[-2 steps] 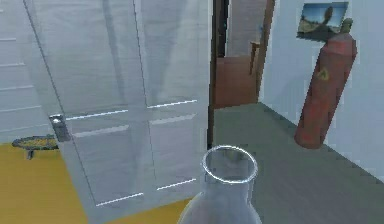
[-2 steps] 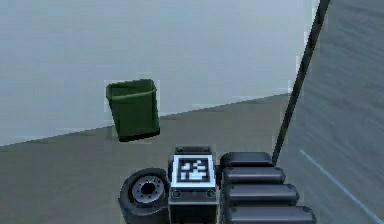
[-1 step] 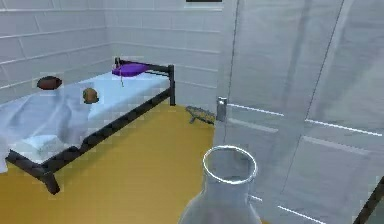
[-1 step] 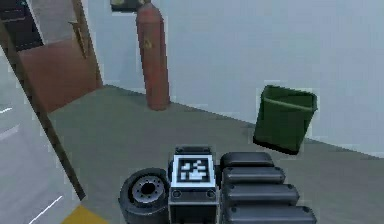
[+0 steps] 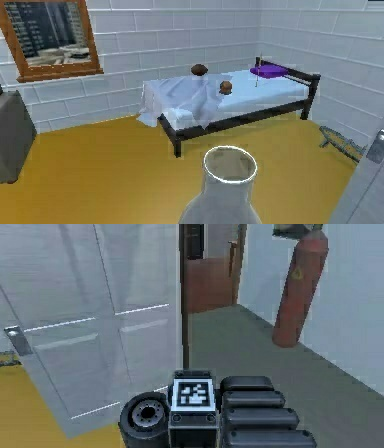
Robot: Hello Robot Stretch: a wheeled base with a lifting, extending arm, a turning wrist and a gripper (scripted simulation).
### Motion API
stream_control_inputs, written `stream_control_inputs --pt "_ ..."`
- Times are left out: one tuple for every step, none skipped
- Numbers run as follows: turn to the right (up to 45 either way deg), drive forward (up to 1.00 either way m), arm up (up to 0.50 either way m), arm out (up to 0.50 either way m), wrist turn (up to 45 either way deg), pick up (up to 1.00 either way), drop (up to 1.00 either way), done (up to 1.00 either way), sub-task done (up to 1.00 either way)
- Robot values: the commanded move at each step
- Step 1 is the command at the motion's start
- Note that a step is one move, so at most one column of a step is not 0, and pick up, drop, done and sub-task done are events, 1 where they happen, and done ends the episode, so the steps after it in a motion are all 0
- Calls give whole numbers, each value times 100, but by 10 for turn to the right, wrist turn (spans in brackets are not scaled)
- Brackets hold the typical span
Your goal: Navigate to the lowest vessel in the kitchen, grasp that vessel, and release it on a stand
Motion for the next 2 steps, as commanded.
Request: stream_control_inputs --pt "0 10 0 0 0 0 0 0 0" --pt "-450 0 0 0 0 0 0 0 0"
